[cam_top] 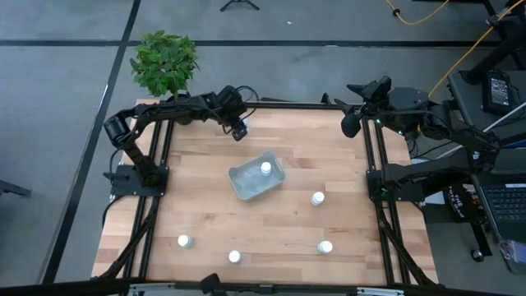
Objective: Pick and place pill bottles into a basket
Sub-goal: Put the white pill bottle into the white bin
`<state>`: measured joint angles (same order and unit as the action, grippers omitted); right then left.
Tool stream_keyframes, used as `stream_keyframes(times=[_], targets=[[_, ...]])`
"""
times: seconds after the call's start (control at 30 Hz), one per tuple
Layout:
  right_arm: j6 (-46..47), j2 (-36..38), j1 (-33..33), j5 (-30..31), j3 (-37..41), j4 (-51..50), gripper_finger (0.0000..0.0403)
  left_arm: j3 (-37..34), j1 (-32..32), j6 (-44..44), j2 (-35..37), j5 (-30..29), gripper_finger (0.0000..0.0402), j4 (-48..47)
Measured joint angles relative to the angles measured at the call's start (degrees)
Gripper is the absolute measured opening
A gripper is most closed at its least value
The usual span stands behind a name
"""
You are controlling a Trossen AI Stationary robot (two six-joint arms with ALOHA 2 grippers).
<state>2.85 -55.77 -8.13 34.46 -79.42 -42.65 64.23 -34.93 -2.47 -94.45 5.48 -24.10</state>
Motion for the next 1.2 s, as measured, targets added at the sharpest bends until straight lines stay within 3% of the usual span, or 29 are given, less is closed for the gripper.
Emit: stream_keyframes(times=[0.47,0.6,0.8,1.2], targets=[[0.0,0.0,0.0,0.0,2.8,0.1,0.0275,19.6,13.1,-2.1,0.0,-1.1,0.0149,-14.9],[-2.6,0.0,0.0,0.0,3.8,1.0,0.0275,20.6,17.3,-1.4,0.1,-4.6,0.0149,-20.6],[-7.9,0.0,0.0,-0.1,4.0,1.5,0.0275,20.7,22.8,6.8,0.1,-7.9,0.0149,-26.7],[-17.6,0.3,0.0,-2.4,4.0,4.9,0.0275,20.7,30.5,16.9,-2.4,-12.0,0.0149,-27.6]])
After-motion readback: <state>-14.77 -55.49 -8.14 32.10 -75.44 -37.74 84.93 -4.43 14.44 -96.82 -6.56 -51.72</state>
